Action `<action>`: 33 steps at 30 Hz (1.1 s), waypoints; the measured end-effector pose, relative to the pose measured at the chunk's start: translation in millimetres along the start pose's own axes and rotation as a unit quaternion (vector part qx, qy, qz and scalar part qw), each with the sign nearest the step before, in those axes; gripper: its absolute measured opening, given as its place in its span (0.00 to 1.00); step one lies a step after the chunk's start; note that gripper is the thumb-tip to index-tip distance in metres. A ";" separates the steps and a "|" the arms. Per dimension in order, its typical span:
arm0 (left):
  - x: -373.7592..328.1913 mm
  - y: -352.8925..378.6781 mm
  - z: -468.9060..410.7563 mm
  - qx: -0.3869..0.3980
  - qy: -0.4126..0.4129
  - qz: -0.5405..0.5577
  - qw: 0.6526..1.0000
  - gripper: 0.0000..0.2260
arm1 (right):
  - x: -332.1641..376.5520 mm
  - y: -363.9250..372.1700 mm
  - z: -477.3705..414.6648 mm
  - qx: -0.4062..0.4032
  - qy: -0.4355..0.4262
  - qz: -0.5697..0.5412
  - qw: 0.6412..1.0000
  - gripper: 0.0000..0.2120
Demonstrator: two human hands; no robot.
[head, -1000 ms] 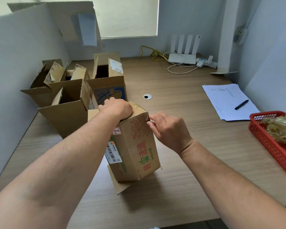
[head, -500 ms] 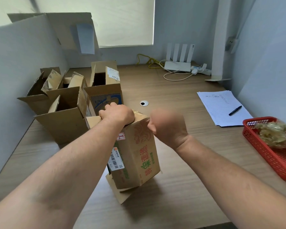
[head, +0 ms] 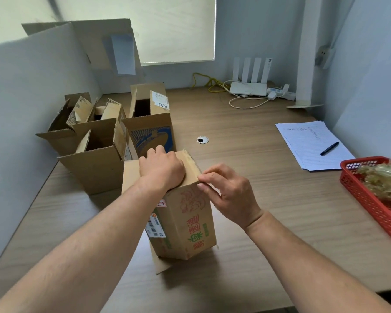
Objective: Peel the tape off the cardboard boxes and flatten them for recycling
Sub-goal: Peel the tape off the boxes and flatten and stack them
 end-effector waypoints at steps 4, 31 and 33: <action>6.9 0.9 19.7 -0.045 0.022 0.012 0.999 0.19 | 17.2 -4.5 11.2 -0.006 -0.036 0.003 0.999 0.08; 18.4 33.5 78.2 0.117 0.269 -0.066 0.954 0.56 | -23.2 21.6 19.4 0.157 0.355 -0.220 0.895 0.09; 19.8 36.1 83.2 0.107 0.283 -0.070 0.951 0.54 | -29.7 15.8 14.0 0.111 0.354 -0.159 0.915 0.08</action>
Point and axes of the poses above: each hand's wrist, its own z-axis away from the middle knuckle, its own y-axis out of the palm, x = y × z, the point moved 8 cm from there along -z, towards the middle knuckle, and after that the axes turned 1 degree about -y, right-handed, at the moved point
